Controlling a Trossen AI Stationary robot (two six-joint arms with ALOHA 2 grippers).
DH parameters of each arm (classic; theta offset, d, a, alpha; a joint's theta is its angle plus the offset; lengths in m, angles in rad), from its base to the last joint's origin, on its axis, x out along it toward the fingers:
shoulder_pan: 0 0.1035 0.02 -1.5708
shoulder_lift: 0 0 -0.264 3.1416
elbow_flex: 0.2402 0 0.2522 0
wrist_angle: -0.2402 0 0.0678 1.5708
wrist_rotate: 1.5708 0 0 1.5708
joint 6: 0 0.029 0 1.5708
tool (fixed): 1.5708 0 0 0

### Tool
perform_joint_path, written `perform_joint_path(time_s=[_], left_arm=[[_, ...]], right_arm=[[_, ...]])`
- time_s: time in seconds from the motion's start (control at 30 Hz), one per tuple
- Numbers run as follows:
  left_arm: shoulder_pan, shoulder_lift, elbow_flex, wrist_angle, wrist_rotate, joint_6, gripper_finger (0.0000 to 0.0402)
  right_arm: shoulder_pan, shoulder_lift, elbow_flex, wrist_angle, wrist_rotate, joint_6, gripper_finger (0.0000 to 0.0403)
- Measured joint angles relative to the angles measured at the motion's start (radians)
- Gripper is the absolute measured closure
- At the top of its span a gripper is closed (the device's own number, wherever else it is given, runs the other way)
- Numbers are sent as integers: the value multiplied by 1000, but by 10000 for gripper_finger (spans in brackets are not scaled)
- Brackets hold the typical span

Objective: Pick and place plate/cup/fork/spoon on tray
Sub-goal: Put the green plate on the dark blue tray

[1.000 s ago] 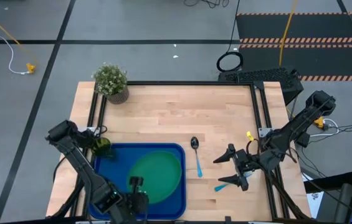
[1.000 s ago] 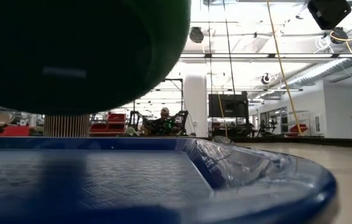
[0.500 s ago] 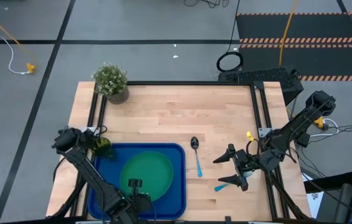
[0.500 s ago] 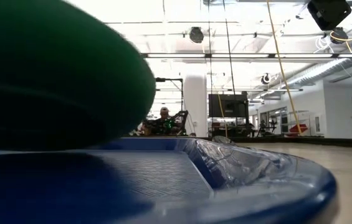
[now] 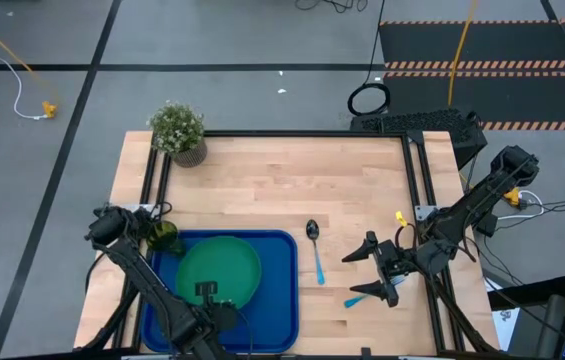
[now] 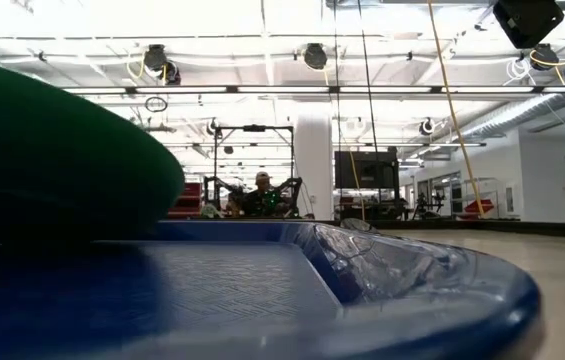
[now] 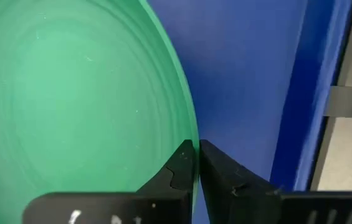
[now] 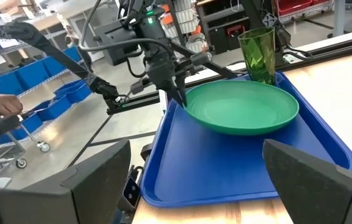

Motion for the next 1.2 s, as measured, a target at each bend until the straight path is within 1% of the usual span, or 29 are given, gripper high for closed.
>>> perform_joint_path(time_s=[0.17, 0.57, 0.77, 0.87, 1.0, 1.07, 1.2], left_arm=[[-1, 0, 0, 2, -2, 2, 368], [-1, 0, 0, -4, -4, -43, 292], [10, 0, 0, 38, -9, -80, 282], [19, 0, 0, 102, -51, -67, 282], [35, 0, 0, 197, -139, -14, 282], [45, 0, 0, 238, -197, 16, 282], [70, 0, 0, 302, -351, 62, 282]], right_arm=[[0, 0, 0, 19, 0, 0, 46], [0, 0, 0, 51, -2, -4, 46], [0, 0, 0, 51, -3, -5, 46], [0, 0, 0, 51, -2, -12, 46], [0, 0, 0, 49, -2, -36, 46], [0, 1, 0, 45, -2, -45, 46], [0, 19, 0, 47, 14, -57, 46]])
